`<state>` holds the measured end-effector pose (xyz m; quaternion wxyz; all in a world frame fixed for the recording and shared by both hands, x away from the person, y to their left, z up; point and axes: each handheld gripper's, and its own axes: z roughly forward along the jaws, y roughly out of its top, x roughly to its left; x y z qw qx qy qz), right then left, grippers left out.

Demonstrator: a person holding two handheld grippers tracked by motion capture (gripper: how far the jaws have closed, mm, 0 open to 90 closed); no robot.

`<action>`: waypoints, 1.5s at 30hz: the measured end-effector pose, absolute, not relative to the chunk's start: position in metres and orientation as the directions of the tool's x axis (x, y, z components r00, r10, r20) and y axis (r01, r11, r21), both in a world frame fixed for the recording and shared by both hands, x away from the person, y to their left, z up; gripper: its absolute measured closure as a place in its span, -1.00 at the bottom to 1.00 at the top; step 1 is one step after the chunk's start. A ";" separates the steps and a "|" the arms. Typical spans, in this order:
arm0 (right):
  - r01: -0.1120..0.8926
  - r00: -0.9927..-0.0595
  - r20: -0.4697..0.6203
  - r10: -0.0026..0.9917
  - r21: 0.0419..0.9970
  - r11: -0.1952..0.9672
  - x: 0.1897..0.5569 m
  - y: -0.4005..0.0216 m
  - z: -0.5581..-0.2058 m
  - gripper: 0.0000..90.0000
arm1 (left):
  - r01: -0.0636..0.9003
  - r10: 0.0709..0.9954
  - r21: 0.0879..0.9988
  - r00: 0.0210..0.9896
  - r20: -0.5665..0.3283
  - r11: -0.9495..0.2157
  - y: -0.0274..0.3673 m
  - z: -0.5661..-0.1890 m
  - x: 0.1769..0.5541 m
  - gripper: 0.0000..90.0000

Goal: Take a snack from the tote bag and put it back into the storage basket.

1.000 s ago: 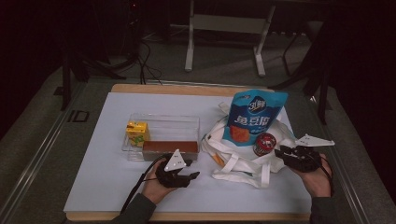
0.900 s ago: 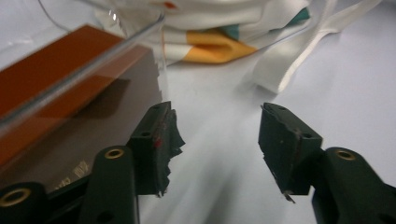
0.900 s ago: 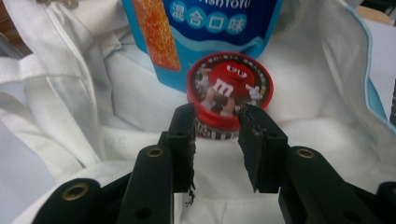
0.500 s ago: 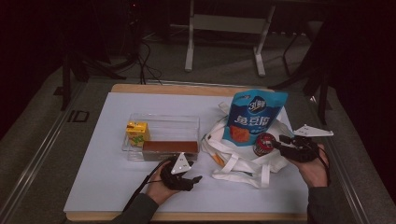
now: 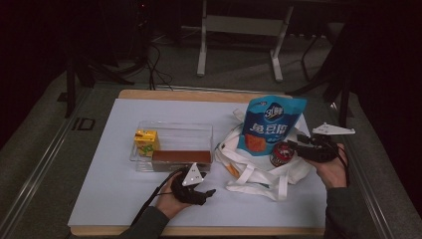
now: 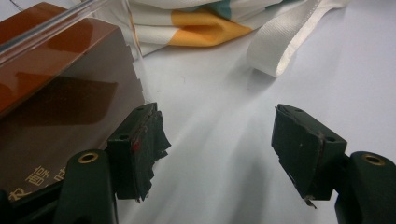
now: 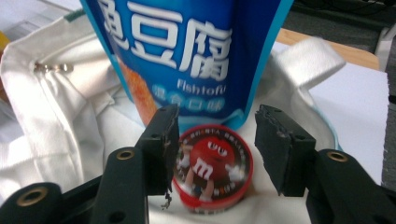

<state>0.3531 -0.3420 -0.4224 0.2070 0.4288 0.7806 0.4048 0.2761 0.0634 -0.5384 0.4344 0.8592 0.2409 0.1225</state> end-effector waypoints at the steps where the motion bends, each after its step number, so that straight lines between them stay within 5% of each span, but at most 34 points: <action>1: 0.501 -0.548 0.027 0.836 0.811 0.302 0.355 -0.342 -0.422 0.06 | 0.307 0.520 0.805 0.854 0.002 -0.508 0.063 -0.538 0.276 -0.27; 27: 0.479 -0.603 0.100 0.791 0.839 0.259 0.402 -0.326 -0.410 -0.11 | 0.308 0.510 0.789 0.860 0.007 -0.531 0.061 -0.539 0.277 -0.27; 45: 0.447 -0.708 0.160 0.688 0.855 0.261 0.414 -0.314 -0.416 0.54 | 0.309 0.506 0.783 0.863 0.007 -0.539 0.060 -0.539 0.277 -0.27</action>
